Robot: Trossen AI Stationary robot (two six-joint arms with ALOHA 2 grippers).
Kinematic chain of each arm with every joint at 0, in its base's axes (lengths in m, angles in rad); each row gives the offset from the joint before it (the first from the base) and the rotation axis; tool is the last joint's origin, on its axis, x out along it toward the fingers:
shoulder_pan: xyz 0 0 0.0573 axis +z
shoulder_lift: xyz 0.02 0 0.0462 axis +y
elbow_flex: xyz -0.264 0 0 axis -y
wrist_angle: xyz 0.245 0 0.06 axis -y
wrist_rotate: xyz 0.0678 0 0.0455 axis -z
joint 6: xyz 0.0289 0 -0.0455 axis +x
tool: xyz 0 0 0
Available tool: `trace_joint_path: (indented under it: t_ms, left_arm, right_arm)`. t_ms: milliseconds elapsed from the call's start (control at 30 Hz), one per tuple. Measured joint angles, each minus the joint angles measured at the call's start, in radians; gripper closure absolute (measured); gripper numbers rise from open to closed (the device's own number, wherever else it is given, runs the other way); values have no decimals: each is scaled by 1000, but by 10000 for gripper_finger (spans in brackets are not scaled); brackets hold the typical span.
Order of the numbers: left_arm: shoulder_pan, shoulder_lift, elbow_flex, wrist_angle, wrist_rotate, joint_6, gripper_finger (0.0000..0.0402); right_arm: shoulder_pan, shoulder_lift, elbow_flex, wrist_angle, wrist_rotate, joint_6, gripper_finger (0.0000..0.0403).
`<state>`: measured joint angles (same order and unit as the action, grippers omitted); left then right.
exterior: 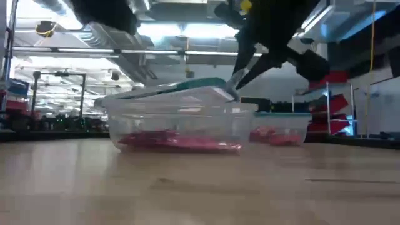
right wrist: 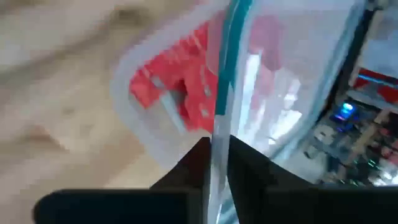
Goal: Sort candy
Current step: Close the rectangular transparent bin
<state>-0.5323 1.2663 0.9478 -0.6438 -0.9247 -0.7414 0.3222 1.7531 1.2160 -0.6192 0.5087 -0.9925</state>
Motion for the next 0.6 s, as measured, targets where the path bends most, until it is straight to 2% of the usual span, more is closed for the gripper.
trace_joint_path:
  t_ms: [200,367,500,600]
  left_arm:
    - [-4,0,0,-3,1,-18,258]
    - [-3,0,0,-3,1,-22,258]
    - [-8,-1,0,-45,33,-28,258]
    - [-30,-2,0,-188,48,-142,258]
  right_arm:
    - [-2,0,0,-115,-27,56,344]
    - [-1,0,13,-128,40,108,291]
    - [-2,-1,69,-205,73,293,231]
    - [-1,-1,124,-384,87,493,187]
